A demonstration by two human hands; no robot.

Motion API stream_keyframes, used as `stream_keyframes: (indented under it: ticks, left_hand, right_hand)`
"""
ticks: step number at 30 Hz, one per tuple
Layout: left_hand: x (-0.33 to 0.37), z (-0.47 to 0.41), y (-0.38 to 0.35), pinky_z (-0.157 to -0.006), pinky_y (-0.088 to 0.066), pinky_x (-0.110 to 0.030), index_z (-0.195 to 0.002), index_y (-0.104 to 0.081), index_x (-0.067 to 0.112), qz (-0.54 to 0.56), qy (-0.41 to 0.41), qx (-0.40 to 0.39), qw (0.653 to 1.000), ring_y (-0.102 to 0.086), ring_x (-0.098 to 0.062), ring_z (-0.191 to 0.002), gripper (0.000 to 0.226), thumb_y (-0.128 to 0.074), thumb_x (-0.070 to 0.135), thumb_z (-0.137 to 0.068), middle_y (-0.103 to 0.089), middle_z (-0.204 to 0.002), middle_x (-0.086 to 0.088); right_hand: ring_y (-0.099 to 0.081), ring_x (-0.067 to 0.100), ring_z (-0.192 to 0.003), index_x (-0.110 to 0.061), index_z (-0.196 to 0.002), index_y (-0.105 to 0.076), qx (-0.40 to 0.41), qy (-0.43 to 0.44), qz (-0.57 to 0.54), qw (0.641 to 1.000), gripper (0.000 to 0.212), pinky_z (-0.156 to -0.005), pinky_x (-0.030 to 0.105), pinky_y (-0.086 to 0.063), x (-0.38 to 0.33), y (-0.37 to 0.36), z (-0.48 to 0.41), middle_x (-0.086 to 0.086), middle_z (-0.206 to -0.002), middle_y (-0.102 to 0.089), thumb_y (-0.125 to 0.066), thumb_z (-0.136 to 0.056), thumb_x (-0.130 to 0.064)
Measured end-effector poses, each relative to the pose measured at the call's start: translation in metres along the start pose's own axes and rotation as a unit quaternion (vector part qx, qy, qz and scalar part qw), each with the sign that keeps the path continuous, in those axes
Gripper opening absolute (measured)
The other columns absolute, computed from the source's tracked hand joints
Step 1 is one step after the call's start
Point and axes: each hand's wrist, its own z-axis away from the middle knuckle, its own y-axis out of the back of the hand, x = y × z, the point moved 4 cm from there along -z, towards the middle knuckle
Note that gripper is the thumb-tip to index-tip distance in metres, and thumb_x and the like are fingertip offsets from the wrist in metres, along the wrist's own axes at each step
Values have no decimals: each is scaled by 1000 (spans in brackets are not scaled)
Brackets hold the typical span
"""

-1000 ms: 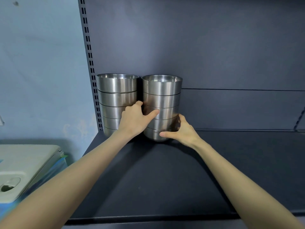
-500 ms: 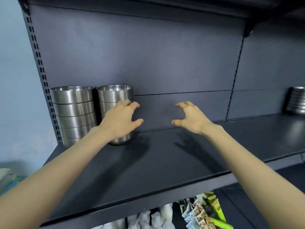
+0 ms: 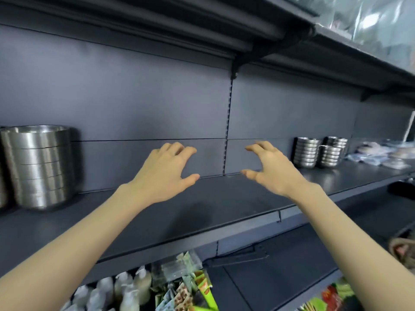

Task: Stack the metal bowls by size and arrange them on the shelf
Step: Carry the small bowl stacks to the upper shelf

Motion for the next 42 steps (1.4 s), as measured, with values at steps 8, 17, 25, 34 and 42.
stream_keyframes:
  ticks: [8, 17, 25, 34, 42]
  left_hand:
    - [86, -95, -47, -104, -29, -35, -145, -28, 24, 1, -56, 5, 998, -34, -21, -129, 65, -49, 51, -91, -38, -141, 1]
    - [138, -220, -139, -104, -27, -33, -146, -25, 24, 36, -94, 2, 995, -33, -18, -129, 65, -49, 50, -91, -38, -141, 3]
    - [205, -338, -223, -101, -28, -32, -145, -26, 23, 57, -127, -4, 990, -36, -18, -125, 65, -49, 51, -91, -40, -139, 3]
    - [288, -447, -324, -100, -30, -32, -146, -24, 23, 76, -83, -18, 993, -35, -20, -128, 68, -50, 52, -91, -39, -140, 1]
    - [324, -516, -414, -104, -35, -37, -147, -23, 23, 173, 14, -63, 983, -36, -20, -132, 76, -58, 52, -86, -40, -143, 0]
  right_hand:
    - [-36, 26, -135, -16, -144, -38, 27, -31, 18, 999, 64, -107, 45, -37, 126, 22, -24, 4, -149, -32, -64, -89, -35]
    - [-39, 27, -134, -14, -144, -38, 22, -56, 44, 997, 64, -107, 39, -36, 262, 5, -94, 6, -148, -34, -65, -89, -34]
    - [-47, 30, -125, -13, -139, -44, 40, -85, 57, 994, 59, -102, 38, -40, 395, 7, -147, 8, -141, -44, -66, -87, -28]
    - [-46, 28, -127, -14, -144, -41, 21, -64, 44, 997, 63, -102, 36, -40, 555, -10, -208, 7, -144, -42, -66, -88, -30]
    - [-48, 29, -124, -14, -142, -44, 0, -65, -17, 998, 64, -100, 34, -38, 668, -53, -263, 9, -135, -50, -69, -86, -33]
